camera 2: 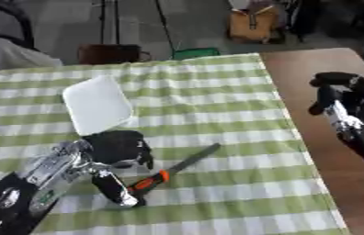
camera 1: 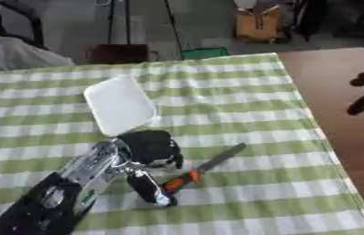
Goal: Pick up objects on the table and place them in the box.
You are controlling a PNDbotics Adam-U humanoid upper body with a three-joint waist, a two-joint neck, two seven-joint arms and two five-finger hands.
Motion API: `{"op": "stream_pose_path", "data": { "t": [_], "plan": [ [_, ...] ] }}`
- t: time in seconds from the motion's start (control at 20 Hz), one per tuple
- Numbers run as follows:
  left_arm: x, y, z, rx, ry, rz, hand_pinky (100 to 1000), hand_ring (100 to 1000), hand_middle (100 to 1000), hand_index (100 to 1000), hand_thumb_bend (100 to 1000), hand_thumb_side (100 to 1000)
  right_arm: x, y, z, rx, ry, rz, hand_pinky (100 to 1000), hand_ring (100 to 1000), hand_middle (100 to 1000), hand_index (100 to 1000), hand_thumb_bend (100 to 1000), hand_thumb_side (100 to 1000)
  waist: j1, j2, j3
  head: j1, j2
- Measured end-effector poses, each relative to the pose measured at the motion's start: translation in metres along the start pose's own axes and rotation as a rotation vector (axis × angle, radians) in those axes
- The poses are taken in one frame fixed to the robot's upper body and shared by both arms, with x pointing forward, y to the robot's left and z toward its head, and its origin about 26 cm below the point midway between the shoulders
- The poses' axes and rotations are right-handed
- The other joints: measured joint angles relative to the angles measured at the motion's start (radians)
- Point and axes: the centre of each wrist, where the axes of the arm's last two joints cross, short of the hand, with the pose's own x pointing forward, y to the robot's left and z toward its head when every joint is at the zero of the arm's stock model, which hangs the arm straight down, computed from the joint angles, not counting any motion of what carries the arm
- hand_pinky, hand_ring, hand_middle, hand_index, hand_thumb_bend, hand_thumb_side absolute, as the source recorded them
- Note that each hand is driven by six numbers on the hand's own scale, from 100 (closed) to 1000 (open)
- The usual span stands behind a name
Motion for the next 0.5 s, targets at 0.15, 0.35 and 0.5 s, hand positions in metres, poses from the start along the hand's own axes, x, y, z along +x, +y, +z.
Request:
{"op": "stream_pose_path", "data": {
  "t": [0.15,0.35,0.5],
  "plan": [
    [-0.0004,-0.001,-0.0004,-0.005,0.002,0.0,965,765,583,754,500,607,0.0,0.0,0.0,0.0,0.0,0.0,548,521,702,781,242,584,0.0,0.0,0.0,0.0,0.0],
    [-0.0008,-0.0033,-0.001,-0.012,0.004,0.001,965,762,583,753,488,567,-0.0004,0.0001,0.0006,0.0,0.002,0.0,548,521,702,781,243,584,0.0,0.0,0.0,0.0,0.0],
    [-0.0001,-0.0054,-0.0014,-0.016,0.004,0.0,966,751,575,740,454,473,-0.0004,0.0001,0.0008,0.001,0.003,0.0,548,521,702,781,243,584,-0.001,0.0,0.0,0.0,0.0]
  ]
}}
